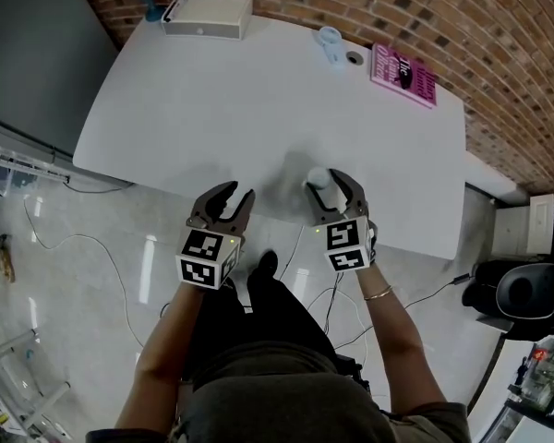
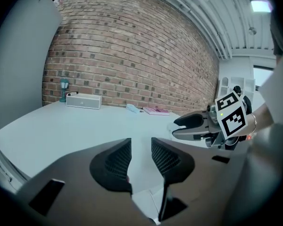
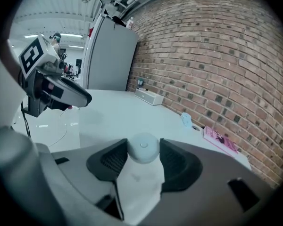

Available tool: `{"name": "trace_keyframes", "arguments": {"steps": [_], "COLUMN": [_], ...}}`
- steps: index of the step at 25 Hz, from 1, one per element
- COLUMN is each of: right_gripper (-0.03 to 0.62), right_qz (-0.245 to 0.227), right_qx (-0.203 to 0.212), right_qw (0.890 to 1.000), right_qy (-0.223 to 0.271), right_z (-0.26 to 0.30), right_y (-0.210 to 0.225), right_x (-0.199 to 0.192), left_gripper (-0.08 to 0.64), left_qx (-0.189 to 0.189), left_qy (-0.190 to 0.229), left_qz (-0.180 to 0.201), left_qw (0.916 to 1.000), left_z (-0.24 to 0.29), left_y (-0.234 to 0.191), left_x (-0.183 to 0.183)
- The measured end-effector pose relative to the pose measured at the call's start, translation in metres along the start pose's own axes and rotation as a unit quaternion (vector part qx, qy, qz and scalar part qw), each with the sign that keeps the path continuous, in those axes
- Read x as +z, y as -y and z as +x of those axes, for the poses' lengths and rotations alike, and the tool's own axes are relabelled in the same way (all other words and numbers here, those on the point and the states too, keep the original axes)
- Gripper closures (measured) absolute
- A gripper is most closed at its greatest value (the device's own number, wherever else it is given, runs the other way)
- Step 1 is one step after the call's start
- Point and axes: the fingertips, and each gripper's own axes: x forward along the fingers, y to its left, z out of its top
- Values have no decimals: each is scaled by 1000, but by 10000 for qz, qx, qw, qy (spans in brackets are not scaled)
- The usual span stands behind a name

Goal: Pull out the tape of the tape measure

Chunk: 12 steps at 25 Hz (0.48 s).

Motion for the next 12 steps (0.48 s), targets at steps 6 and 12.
{"name": "trace_keyframes", "arguments": {"steps": [6,12], "right_gripper": [375,375], "right_qz": [-152,-320], "right_qx": [-186,-335], "right_qw": [9991,9967], "right_qy": [339,666], "right_z": [-11,-20], "right_y": [10,10], "right_x": [37,75], "left_gripper": [417,416], "left_qx": [-272,-601], "left_qy": [136,130], "left_qz": [124,516], "left_qw": [9995,9968], "left_z": [5,7], "left_y": [2,11], "left_x": [13,23]}}
